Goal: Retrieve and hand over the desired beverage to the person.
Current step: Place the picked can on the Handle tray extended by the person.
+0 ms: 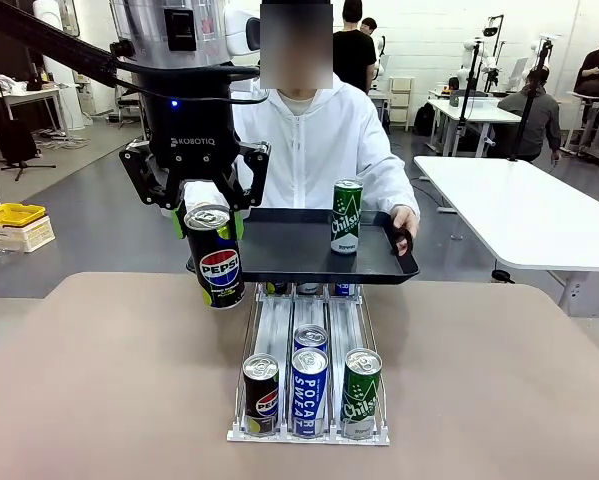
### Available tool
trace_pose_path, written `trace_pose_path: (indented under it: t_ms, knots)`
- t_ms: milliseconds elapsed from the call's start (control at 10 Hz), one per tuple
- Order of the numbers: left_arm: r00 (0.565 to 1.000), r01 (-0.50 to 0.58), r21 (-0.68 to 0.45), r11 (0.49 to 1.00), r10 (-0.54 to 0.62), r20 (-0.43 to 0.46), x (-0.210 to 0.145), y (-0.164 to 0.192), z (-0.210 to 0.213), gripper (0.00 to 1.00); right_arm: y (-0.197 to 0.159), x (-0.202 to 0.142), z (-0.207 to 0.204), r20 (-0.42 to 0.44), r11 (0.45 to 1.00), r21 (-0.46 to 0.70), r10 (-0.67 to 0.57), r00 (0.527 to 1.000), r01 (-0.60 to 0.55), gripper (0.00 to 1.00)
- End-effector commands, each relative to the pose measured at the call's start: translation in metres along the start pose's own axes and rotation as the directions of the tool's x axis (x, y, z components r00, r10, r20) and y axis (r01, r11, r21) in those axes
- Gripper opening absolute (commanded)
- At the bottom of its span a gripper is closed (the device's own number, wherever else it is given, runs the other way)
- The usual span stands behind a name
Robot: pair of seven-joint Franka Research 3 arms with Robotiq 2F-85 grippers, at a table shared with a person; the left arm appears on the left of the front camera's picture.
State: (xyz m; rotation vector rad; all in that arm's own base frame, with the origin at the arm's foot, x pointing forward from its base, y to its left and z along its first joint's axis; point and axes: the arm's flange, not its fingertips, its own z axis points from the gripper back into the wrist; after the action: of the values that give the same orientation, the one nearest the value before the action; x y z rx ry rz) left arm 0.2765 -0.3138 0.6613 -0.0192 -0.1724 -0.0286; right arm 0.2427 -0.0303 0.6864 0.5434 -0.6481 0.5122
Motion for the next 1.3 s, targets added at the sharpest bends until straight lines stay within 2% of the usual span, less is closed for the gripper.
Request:
trace_pose_path:
  t_ms: [0, 100, 200, 400, 600, 700, 900, 1000, 1200]
  knots:
    - [1.0, -0.004, -0.018, 1.0, 0.004, -0.003, -0.004, 0.004, 0.003, 0.55, 0.0, -0.001, -0.001, 0.002, 1.0, 0.009, 0.003, 1.0, -0.003, 1.0]
    - [1.0, 0.0, 0.0, 1.0, 0.0, 0.0, 0.0, 0.0, 0.0, 0.59, 0.0, -0.001, -0.001, 0.002, 1.0, 0.009, 0.003, 1.0, -0.003, 1.0]
    - [1.0, 0.02, -0.048, 0.999, -0.021, -0.02, 0.014, -0.005, 0.009, 0.59, 0.0, -0.001, -0.001, 0.002, 1.0, 0.009, 0.003, 1.0, -0.003, 1.0]
    - [1.0, 0.005, -0.088, 0.996, -0.004, 0.017, 0.045, -0.015, 0.027, 0.59, 0.0, -0.001, -0.001, 0.002, 1.0, 0.009, 0.003, 1.0, -0.003, 1.0]
    - [0.998, 0.007, -0.036, 0.999, -0.005, 0.056, 0.086, -0.031, 0.037, 0.59, 0.0, -0.001, -0.001, 0.002, 1.0, 0.009, 0.003, 1.0, -0.003, 1.0]
    - [0.999, 0.008, -0.015, 1.0, -0.008, 0.035, 0.11, -0.039, 0.033, 0.59, 0.0, -0.001, -0.001, 0.002, 1.0, 0.009, 0.003, 1.0, -0.003, 1.0]
    - [1.0, -0.017, 0.048, 0.999, 0.018, -0.025, 0.149, -0.057, 0.002, 0.59, 0.0, -0.001, -0.001, 0.002, 1.0, 0.009, 0.003, 1.0, -0.003, 1.0]
    - [0.998, -0.05, 0.1, 0.994, 0.053, -0.029, 0.17, -0.068, -0.022, 0.59, 0.0, -0.001, -0.001, 0.002, 1.0, 0.009, 0.003, 1.0, -0.003, 1.0]
    - [0.997, -0.07, 0.147, 0.987, 0.074, -0.021, 0.187, -0.079, -0.054, 0.59, 0.0, -0.001, -0.001, 0.002, 1.0, 0.009, 0.003, 1.0, -0.003, 1.0]
